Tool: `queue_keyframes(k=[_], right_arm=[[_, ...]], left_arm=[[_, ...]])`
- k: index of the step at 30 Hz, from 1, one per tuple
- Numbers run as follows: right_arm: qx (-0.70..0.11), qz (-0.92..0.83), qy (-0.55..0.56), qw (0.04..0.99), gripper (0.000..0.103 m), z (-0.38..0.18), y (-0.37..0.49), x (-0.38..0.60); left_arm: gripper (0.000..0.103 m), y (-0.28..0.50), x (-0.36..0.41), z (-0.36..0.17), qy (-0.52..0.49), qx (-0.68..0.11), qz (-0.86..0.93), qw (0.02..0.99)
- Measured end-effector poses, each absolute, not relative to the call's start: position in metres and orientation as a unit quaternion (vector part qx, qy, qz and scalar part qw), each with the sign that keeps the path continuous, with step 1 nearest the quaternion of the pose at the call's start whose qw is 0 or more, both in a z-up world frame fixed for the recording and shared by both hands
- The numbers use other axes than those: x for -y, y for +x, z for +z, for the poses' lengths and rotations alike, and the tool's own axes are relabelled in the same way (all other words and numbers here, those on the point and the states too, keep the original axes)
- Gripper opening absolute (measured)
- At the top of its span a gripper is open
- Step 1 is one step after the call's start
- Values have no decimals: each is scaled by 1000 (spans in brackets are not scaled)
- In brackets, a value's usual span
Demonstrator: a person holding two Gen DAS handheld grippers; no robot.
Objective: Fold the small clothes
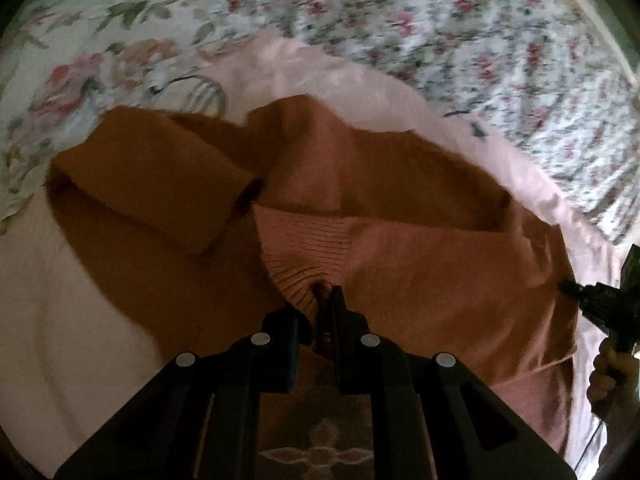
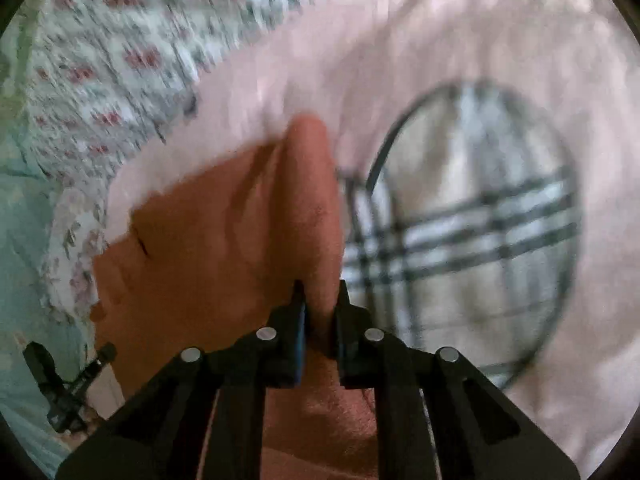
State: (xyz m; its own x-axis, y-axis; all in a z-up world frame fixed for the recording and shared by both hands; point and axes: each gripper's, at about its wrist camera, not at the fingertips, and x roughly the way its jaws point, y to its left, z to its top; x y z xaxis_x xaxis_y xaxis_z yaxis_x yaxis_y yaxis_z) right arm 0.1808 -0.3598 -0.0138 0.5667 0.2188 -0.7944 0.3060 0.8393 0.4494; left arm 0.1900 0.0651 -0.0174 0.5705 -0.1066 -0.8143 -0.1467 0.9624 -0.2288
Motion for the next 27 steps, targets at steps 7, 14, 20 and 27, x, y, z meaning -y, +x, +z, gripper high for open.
queue_keyframes(k=[7,14,20,27], right_arm=[[-479,-71,247,839,12,-22,176,382],[-491,-97,204,841,12,-30,182,373],[-495,-126,180,841,22,-9,173,362],[-470,-57,211,856,49,21,134,325]], left_arm=[[11,203,-33,-37,-108,-485,4,868],[12,201,-35,-45,-87,-491,-5,867],[26,189,-44,-35,-85,-494,-14,865],[45,172,-94,-11,-73,-477,39,875]])
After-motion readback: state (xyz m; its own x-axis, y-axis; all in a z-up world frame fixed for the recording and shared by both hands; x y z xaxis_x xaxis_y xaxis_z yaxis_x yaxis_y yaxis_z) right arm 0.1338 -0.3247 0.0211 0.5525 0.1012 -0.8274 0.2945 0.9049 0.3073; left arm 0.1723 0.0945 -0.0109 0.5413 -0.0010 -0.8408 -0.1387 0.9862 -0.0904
